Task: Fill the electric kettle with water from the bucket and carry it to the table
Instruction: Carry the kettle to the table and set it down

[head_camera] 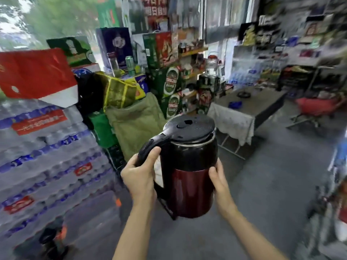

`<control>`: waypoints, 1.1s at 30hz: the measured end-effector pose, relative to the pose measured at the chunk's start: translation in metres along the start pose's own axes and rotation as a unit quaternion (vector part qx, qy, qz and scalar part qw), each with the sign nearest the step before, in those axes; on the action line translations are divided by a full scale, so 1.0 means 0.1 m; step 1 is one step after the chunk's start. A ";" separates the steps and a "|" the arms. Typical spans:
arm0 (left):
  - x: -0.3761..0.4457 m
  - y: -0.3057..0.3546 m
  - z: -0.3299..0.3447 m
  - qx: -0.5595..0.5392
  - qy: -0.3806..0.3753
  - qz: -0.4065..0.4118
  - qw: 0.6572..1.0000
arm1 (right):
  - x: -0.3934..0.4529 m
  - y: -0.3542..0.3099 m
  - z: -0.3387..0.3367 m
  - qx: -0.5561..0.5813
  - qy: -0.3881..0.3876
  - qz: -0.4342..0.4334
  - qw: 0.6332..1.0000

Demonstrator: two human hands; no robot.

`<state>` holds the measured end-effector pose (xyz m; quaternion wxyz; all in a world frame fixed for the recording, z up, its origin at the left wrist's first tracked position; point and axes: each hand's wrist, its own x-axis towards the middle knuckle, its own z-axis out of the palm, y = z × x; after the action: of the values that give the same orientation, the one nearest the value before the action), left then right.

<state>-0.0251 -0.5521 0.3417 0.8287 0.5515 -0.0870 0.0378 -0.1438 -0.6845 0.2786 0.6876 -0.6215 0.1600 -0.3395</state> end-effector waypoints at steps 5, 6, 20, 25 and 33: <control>-0.11 -0.48 0.97 -0.031 -0.069 -0.046 0.996 | 0.36 -0.04 -0.89 -0.016 0.070 0.007 0.997; -0.12 -0.57 1.15 -0.032 -0.081 -0.058 0.995 | 0.44 -0.06 -1.05 -0.022 0.088 0.009 0.996; 0.12 -1.71 3.39 -0.020 -0.213 -0.126 0.969 | 1.71 0.11 -2.61 -0.017 0.247 -0.028 0.968; 0.27 -2.01 4.18 -0.038 -0.249 -0.138 0.958 | 2.26 0.03 -3.07 -0.021 0.258 -0.065 0.964; 0.55 -2.62 5.64 -0.063 -0.278 -0.141 0.948 | 3.44 0.03 -4.05 -0.027 0.271 -0.096 0.957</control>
<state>0.0127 -1.1749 0.3264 0.8018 0.4930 -0.2374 -0.2403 -0.1562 -1.2162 0.2740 0.5655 -0.5367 0.2894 -0.5553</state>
